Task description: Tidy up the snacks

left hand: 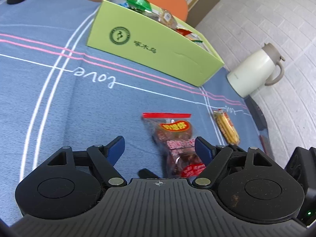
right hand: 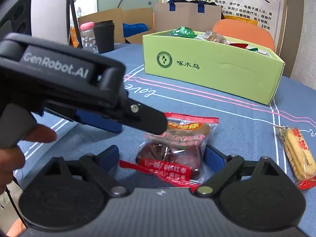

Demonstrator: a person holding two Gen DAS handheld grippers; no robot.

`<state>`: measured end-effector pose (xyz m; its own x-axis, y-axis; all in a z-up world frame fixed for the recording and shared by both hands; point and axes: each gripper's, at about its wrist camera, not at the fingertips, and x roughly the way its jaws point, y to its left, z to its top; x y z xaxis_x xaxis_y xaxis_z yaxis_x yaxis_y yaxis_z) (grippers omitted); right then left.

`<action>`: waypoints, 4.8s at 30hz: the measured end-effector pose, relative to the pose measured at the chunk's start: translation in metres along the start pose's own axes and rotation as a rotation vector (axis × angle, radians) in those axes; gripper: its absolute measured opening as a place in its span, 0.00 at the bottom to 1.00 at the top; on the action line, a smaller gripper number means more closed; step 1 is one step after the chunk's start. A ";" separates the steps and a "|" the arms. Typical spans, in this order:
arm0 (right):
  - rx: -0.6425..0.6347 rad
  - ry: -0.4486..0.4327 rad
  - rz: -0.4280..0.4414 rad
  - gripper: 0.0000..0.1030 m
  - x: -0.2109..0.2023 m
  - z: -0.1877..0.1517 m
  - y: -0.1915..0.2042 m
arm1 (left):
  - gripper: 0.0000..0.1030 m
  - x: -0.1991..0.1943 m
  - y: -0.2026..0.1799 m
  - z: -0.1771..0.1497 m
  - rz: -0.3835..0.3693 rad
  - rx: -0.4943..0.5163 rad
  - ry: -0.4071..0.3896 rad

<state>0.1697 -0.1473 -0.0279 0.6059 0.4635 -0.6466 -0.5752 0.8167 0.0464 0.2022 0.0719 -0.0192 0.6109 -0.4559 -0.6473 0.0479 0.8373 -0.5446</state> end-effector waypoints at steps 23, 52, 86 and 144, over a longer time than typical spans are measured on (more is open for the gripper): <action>0.059 0.006 -0.100 0.90 -0.004 -0.001 0.018 | 0.59 0.034 -0.022 0.014 -0.098 0.131 0.111; -0.069 -0.195 -0.152 0.78 -0.036 0.104 -0.028 | 0.07 0.021 -0.078 0.115 -0.114 0.126 -0.108; 0.180 0.007 -0.199 0.90 -0.050 -0.006 -0.125 | 0.60 0.058 -0.063 0.045 -0.027 0.194 0.021; 0.019 -0.009 -0.103 0.72 -0.036 -0.006 -0.003 | 0.65 0.048 -0.041 0.016 0.008 0.100 0.119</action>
<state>0.1464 -0.1687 -0.0096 0.6666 0.3796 -0.6415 -0.4989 0.8667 -0.0055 0.2420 0.0209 -0.0193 0.5134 -0.4770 -0.7133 0.1253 0.8640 -0.4876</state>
